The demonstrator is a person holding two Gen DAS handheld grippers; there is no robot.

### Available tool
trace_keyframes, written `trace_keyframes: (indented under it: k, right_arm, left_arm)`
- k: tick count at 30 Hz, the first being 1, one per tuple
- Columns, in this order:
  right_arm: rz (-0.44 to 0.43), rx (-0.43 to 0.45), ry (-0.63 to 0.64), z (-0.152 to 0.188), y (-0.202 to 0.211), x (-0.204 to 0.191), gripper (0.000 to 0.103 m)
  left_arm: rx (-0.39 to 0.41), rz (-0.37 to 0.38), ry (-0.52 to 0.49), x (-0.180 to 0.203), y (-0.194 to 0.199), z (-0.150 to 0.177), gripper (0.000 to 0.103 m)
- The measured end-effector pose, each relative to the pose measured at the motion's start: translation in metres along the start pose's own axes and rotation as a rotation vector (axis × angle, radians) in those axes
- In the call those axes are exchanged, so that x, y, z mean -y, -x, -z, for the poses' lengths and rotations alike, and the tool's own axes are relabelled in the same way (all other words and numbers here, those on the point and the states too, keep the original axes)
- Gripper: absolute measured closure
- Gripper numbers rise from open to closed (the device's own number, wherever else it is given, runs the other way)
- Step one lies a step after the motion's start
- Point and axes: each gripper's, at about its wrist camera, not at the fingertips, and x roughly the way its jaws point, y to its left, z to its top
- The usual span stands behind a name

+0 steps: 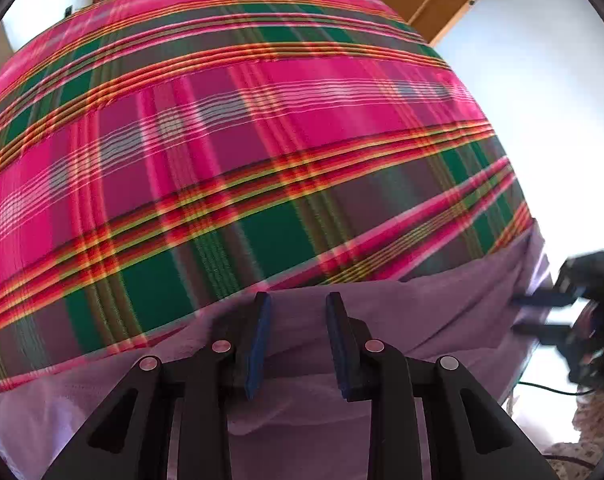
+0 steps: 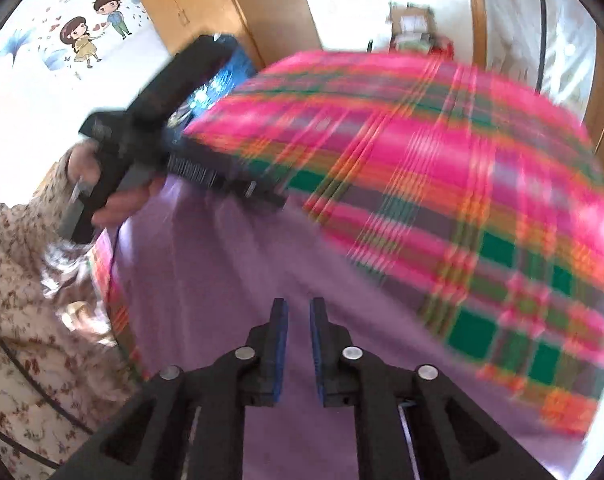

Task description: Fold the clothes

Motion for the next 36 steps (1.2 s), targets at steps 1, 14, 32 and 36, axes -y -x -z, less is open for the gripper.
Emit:
trace_keyframes:
  k: [1,14,32,36]
  right_arm:
    - [0.006,0.013,0.009,-0.007,0.002,0.004,0.085]
    - [-0.035,-0.13,0.209,-0.042,-0.08,0.007,0.075]
    - [0.117,-0.099,0.463,-0.045,-0.101,-0.037,0.075]
    - [0.088,-0.105,0.463,-0.047,-0.101,-0.036,0.082]
  left_arm:
    - [0.001,-0.002,-0.002,0.0,0.001,0.0,0.074]
    - [0.035,0.03,0.105,-0.02,0.006,-0.006,0.074]
    - [0.054,0.081,0.163,-0.028,0.005,-0.012,0.074]
    - [0.061,0.092,0.182,-0.036,0.01,-0.009,0.074]
